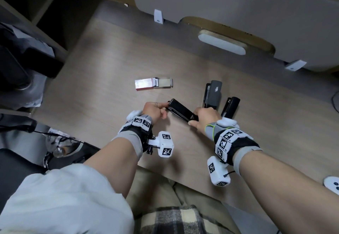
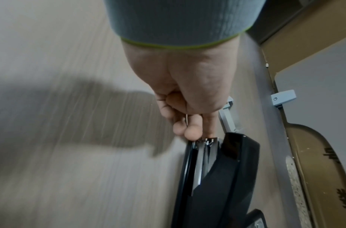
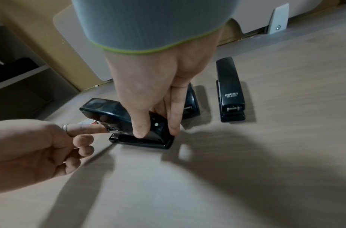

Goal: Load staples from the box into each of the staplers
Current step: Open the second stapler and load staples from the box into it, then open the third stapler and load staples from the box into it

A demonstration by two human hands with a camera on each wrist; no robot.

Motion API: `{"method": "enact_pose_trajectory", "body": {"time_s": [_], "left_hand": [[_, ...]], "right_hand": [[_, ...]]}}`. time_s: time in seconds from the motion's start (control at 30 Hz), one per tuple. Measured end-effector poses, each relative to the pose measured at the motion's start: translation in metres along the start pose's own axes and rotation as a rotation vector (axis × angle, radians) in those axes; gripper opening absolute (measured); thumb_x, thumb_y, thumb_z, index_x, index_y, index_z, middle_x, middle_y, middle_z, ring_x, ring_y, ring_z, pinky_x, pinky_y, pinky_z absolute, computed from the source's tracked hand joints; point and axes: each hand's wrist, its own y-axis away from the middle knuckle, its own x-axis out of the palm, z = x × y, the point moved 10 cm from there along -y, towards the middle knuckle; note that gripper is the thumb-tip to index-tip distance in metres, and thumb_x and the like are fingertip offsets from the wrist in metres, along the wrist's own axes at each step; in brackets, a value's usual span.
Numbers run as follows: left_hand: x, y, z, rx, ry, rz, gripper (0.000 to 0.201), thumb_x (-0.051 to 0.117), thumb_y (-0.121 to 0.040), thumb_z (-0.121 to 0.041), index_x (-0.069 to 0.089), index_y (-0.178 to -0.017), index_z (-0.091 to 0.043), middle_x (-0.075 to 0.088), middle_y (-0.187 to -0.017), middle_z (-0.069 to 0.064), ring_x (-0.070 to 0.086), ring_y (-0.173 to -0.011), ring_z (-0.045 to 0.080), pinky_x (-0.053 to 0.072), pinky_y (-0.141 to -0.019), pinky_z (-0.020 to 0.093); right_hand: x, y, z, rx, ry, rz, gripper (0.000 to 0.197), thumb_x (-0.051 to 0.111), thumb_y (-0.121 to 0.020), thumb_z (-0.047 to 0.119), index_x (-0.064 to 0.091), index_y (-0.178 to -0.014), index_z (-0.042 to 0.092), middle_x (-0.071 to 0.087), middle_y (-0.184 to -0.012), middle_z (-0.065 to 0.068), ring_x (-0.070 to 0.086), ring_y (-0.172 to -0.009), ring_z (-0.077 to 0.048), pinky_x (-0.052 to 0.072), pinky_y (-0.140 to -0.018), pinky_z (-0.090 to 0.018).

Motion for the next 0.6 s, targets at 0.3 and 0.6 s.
{"method": "enact_pose_trajectory", "body": {"time_s": [0.3,0.6], "left_hand": [[0.002,0.009,0.008,0.015,0.011,-0.069,0.051,0.034,-0.083,0.015,0.073,-0.092,-0.017,0.068,-0.054,0.001,0.056,-0.056,0.015,0.039,-0.051,0.023],[-0.015,0.008,-0.01,0.023,-0.023,-0.077,0.043,0.038,-0.083,0.014,0.072,-0.102,-0.005,0.07,-0.071,0.007,0.055,-0.041,0.004,0.039,-0.044,0.016]], "right_hand": [[-0.001,0.01,-0.007,0.045,-0.042,0.043,0.039,0.069,-0.082,0.041,0.061,-0.109,0.014,0.068,-0.103,-0.009,0.064,-0.092,-0.029,0.041,-0.066,-0.026],[-0.014,0.003,0.028,-0.048,0.013,-0.028,0.046,0.064,-0.08,0.051,0.057,-0.119,0.029,0.068,-0.108,0.0,0.065,-0.099,-0.026,0.046,-0.071,-0.029]]}}
